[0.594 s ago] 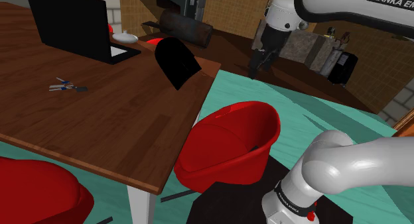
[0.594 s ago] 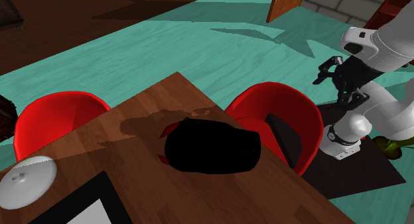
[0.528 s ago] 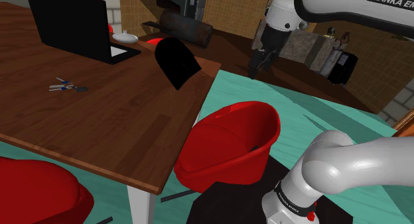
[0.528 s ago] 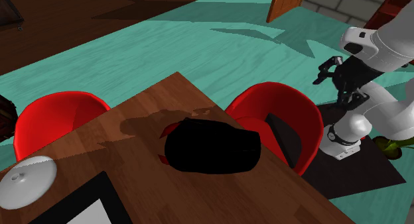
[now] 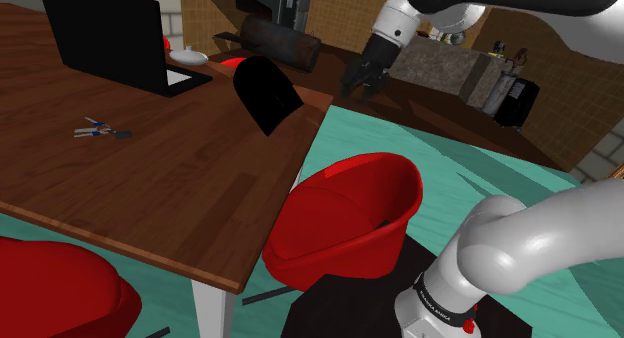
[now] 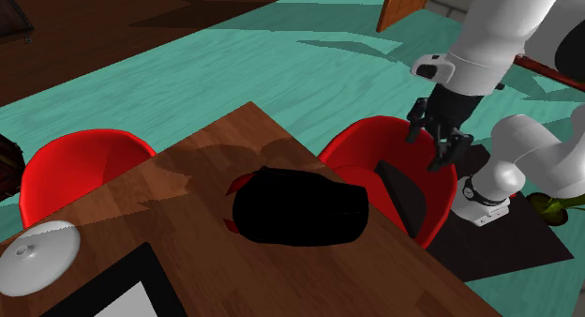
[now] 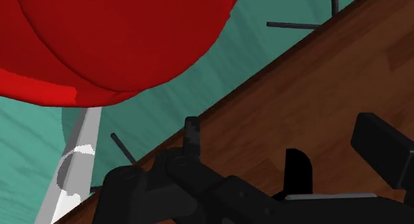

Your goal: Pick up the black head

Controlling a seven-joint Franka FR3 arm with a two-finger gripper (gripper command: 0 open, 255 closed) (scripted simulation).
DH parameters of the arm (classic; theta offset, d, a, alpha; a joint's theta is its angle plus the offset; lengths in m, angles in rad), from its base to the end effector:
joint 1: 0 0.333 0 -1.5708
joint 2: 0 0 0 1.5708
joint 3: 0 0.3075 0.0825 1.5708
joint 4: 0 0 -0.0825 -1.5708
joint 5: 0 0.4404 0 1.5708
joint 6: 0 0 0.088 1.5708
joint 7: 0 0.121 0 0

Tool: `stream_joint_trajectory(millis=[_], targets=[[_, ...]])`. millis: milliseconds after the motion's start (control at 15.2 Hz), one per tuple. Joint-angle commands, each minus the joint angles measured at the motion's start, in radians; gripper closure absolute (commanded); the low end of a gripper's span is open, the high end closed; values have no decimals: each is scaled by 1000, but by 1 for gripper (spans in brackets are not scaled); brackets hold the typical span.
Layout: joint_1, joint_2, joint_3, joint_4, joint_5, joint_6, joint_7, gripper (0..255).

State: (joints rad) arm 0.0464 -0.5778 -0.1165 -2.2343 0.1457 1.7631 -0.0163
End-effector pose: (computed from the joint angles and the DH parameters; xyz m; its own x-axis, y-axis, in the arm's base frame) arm 0.4476 -0.0232 0.5693 0.9923 -0.0692 0.1027 -0.0469 -0.9775 -0.2055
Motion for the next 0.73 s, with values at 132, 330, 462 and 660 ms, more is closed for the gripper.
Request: stream_joint_trajectory(millis=[132, 330, 462, 660], targets=[[44, 140, -105, 77, 197, 50, -73, 0], [80, 256, -179, 145, 365, 61, -142, 0], [100, 337, -225, 196, 488, 51, -191, 0], [114, 466, -283, 282, 683, 7, -263, 0]])
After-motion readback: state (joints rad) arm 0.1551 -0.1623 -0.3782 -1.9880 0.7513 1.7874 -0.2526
